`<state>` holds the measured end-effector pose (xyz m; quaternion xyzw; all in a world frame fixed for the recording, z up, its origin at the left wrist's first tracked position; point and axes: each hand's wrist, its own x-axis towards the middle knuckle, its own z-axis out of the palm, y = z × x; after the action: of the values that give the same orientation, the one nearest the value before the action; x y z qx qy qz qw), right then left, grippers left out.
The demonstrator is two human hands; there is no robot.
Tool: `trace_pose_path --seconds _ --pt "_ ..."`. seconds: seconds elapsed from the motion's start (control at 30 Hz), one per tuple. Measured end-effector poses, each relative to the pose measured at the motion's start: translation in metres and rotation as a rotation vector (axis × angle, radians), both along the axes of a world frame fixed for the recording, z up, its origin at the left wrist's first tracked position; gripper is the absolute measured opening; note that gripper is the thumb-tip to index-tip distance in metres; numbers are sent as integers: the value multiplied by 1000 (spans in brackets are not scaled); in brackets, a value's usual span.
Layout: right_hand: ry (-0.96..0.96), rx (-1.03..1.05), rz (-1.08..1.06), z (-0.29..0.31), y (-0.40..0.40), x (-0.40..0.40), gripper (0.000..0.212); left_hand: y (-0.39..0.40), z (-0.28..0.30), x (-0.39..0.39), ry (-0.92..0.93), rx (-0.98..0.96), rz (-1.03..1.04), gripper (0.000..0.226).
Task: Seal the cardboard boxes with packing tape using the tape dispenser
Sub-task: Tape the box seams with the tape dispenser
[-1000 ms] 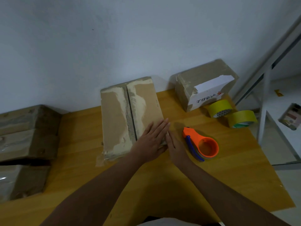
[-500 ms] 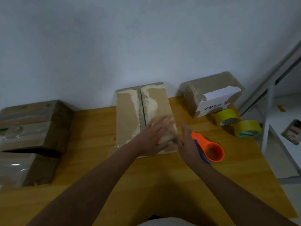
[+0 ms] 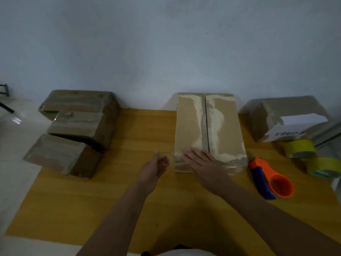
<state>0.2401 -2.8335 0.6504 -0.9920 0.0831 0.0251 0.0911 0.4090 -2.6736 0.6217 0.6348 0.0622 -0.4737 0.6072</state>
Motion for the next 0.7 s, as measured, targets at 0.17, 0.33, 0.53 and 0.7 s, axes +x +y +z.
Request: trace_pose_path --seconds 0.17,0.33,0.53,0.7 --pt "3 -96 22 1 -5 11 55 2 6 -4 -35 -128 -24 25" --pt "-2 -149 16 -5 -3 16 54 -1 15 -12 -213 -115 36 12" --pt "14 -151 13 -6 -5 17 71 -7 9 -22 -395 -73 82 16" --pt "18 -147 20 -7 -6 17 61 -20 4 -25 -460 -41 59 15"
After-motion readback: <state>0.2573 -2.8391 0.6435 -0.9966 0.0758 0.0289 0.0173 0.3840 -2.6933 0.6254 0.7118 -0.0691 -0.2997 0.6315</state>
